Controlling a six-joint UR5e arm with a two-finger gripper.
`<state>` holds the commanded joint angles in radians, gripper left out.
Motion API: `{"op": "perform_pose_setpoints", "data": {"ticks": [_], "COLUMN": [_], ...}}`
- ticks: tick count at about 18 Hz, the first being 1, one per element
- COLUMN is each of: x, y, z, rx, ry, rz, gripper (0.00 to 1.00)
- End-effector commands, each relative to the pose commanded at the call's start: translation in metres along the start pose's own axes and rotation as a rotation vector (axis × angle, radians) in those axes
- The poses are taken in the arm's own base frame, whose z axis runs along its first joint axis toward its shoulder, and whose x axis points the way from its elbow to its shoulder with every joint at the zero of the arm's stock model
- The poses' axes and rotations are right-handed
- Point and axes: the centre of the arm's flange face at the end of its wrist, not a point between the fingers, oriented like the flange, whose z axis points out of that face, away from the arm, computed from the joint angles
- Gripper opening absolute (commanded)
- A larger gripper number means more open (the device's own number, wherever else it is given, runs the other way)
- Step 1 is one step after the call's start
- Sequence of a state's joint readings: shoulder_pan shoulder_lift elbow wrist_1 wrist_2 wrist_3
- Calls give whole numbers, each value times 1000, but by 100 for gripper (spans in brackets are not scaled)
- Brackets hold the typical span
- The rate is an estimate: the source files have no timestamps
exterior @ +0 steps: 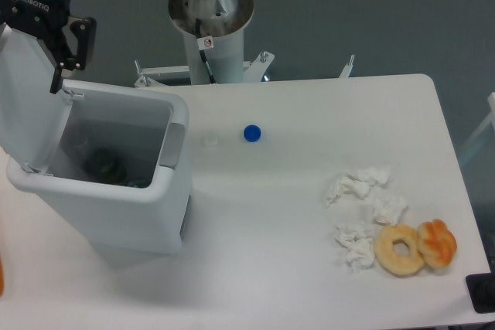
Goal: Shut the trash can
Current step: 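Lower the gripper behind the upright lid's edge, then push the lid forward and down over the can opening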
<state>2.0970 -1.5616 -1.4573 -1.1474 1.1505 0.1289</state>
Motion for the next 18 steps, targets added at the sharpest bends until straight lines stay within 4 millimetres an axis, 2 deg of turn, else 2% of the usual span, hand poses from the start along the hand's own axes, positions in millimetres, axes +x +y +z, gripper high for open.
{"op": "perform_pose_setpoints", "data": {"ticks": [6, 10, 18], "x": [-3, -25, -50], "y": [-1, -2, -2], "z": [1, 3, 1], "rx": [-1, -11, -14], "ry": [-5, -59, -82], "rz": [-3, -31, -22], "gripper": [100, 100, 100]}}
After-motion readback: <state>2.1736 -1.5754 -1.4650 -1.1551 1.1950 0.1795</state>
